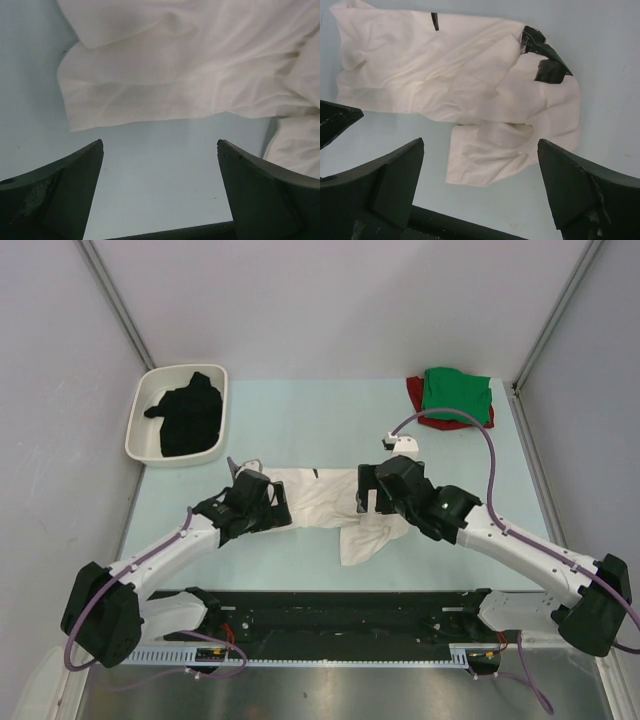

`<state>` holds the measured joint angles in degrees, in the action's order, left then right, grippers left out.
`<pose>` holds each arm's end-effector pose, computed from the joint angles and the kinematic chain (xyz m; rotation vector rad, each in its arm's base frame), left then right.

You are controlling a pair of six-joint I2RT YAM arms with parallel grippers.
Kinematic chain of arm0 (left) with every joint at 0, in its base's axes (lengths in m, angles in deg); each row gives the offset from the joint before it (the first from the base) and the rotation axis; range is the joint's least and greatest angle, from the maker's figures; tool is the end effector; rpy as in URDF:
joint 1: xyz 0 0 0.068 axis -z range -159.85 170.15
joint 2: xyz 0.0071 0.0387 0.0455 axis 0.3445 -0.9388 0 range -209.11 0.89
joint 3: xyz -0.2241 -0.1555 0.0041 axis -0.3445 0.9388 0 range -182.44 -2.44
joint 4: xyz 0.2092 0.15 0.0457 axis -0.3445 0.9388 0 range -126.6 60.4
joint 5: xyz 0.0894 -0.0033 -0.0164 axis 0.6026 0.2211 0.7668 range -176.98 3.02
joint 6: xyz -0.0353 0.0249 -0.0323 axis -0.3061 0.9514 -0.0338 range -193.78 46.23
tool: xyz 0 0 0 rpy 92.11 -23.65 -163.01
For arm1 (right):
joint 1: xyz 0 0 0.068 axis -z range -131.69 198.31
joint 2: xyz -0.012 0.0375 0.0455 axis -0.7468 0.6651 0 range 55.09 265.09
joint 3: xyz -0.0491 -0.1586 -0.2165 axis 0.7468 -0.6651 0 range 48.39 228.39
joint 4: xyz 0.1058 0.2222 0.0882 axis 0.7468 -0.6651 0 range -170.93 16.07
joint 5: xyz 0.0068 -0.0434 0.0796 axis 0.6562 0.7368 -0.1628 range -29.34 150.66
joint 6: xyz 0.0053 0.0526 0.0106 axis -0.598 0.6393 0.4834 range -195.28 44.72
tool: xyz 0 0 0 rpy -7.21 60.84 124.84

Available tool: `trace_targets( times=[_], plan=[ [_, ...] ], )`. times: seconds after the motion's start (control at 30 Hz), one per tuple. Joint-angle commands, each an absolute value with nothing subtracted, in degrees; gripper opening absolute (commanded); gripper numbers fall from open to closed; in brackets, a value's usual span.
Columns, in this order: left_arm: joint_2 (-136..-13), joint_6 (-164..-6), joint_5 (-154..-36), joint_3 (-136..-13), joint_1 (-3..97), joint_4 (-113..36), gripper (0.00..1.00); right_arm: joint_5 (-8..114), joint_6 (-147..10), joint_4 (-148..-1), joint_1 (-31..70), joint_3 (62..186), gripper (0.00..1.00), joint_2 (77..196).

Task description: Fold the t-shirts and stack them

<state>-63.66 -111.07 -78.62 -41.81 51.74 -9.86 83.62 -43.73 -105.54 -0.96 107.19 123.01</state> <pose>0.1911 -0.1115 0.2160 -0.1870 2.4874 -0.3363 0.1757 0.1827 0.3089 -0.1380 2.2296 0.3173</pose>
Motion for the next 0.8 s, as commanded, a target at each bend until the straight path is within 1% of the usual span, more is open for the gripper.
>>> trace_targets(
  times=[0.0, 0.3, 0.43, 0.67, 0.7, 0.77],
  plan=[
    [-67.29, -118.86, -72.22, -42.33, 51.79, -10.5, 1.0, 85.71, -43.37, -105.92, -1.87, 107.45, 1.0, 121.71],
    [-76.0, -122.64, -67.83, -43.57, 51.79, -9.89, 1.0, 85.8, -44.25, -105.83, -1.96, 104.11, 1.0, 118.47],
    [-78.03, -123.43, -66.34, -44.27, 50.74, -10.85, 1.0, 85.88, -44.6, -105.3, -1.96, 102.44, 1.0, 117.23],
    [-82.94, -122.73, -67.12, -45.59, 48.8, -12.26, 1.0, 85.27, -44.43, -104.51, -1.87, 99.72, 1.0, 116.97],
    [-83.65, -122.64, -67.21, -45.59, 48.71, -12.61, 0.99, 85.1, -44.43, -104.25, -1.87, 98.93, 1.0, 116.97],
    [-85.06, -122.64, -67.73, -45.15, 48.63, -13.57, 0.9, 85.01, -44.08, -104.16, -1.96, 98.49, 1.0, 116.88]
  ],
)
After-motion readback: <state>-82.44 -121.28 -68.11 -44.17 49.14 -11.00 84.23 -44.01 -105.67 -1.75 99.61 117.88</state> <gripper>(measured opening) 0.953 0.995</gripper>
